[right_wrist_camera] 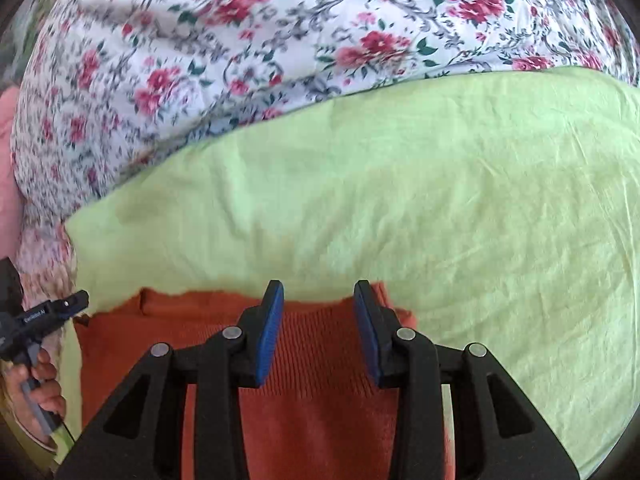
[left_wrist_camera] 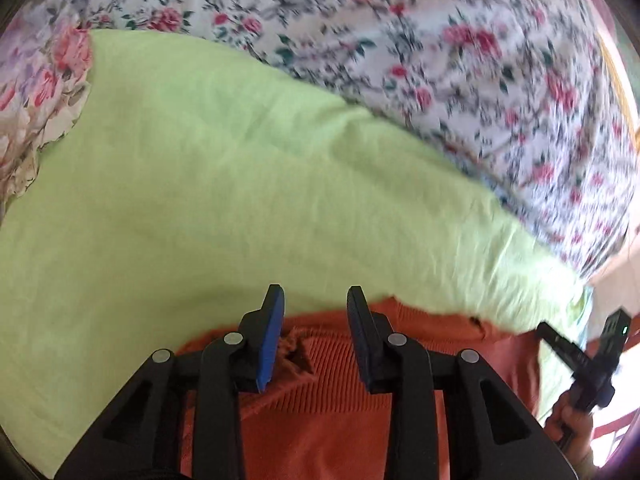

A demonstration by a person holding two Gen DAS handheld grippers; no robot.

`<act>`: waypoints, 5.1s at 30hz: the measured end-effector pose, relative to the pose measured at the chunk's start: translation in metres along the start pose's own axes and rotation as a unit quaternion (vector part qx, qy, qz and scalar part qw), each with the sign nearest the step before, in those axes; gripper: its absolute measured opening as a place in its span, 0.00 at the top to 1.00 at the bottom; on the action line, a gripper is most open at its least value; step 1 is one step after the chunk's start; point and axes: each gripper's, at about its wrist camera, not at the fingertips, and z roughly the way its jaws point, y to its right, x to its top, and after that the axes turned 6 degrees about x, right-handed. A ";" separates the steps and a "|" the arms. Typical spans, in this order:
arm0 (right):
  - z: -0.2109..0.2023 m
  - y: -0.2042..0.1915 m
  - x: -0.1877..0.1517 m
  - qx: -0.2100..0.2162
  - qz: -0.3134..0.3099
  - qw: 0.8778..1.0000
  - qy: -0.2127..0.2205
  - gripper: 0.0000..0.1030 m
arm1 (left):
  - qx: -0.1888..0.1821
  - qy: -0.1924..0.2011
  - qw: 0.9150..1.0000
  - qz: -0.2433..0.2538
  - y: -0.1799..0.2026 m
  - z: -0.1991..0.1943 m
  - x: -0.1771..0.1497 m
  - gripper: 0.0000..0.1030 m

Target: Fold small clothes

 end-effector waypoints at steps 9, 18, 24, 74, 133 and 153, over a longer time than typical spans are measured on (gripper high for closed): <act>-0.029 -0.011 -0.040 0.028 -0.010 0.999 -0.021 0.63 | -0.007 -0.032 0.999 0.005 -0.025 -0.022 -0.059 0.67; -0.050 -0.021 -0.117 0.033 0.003 0.997 -0.067 0.63 | -0.009 -0.071 0.997 -0.019 -0.061 -0.053 -0.136 0.66; -0.075 -0.033 -0.144 0.040 0.027 0.997 -0.061 0.62 | -0.015 -0.071 0.997 0.010 -0.050 -0.047 -0.126 0.62; -0.123 -0.057 -0.186 0.065 -0.013 0.993 -0.101 0.49 | -0.048 -0.113 0.968 -0.220 -0.109 -0.084 -0.252 0.31; -0.042 -0.032 -0.033 0.160 -0.060 0.978 -0.123 0.86 | -0.120 -0.054 0.956 0.261 0.232 -0.066 -0.263 0.88; -0.040 0.053 -0.060 0.105 0.000 0.986 -0.129 0.86 | -0.157 -0.133 0.940 0.272 0.245 -0.037 -0.264 0.76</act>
